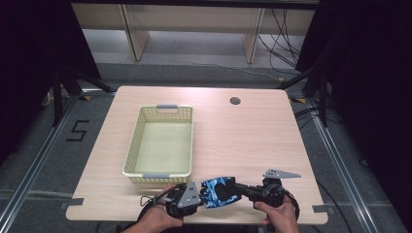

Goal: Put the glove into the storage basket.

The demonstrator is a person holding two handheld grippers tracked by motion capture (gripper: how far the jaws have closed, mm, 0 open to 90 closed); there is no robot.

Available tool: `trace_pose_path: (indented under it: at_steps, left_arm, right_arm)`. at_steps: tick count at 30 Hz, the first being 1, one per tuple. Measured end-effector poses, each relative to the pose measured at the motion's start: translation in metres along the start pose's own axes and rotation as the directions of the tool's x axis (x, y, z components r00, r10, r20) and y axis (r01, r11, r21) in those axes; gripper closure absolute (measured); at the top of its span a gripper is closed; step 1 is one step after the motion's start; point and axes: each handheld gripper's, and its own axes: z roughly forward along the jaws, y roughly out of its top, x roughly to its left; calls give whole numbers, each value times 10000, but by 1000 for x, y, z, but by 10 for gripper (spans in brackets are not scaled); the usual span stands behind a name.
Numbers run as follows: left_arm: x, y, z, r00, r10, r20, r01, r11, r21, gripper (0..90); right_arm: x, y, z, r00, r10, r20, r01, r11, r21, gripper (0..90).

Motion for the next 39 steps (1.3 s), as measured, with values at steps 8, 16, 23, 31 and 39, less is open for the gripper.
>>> trace_pose_path:
  at_steps: [8, 16, 23, 31, 39]
  left_arm:
    - [5, 10, -16, 9997, -36, -258, 32, 9999, -163, 840]
    - [13, 22, -32, 9995, 30, -305, -41, 9993, -376, 839]
    - [31, 35, -58, 9966, 316, -759, -346, 9987, -381, 838]
    - [57, 38, -79, 9955, -9, -951, -41, 9986, -522, 837]
    - [81, 29, -93, 9911, -402, -1271, 347, 9984, -455, 837]
  right_arm:
    - [21, 13, -8, 10000, -94, -12, 94, 10000, -9, 873]
    - [33, 32, -11, 9965, -812, -170, 808, 9964, -253, 873]
    - [52, 64, -11, 9906, -1332, -303, 1320, 9905, -394, 873]
    - [70, 103, 7, 9819, -1844, -434, 1830, 9825, -360, 873]
    - [77, 129, 36, 9791, -1939, -608, 1943, 9809, 16, 873]
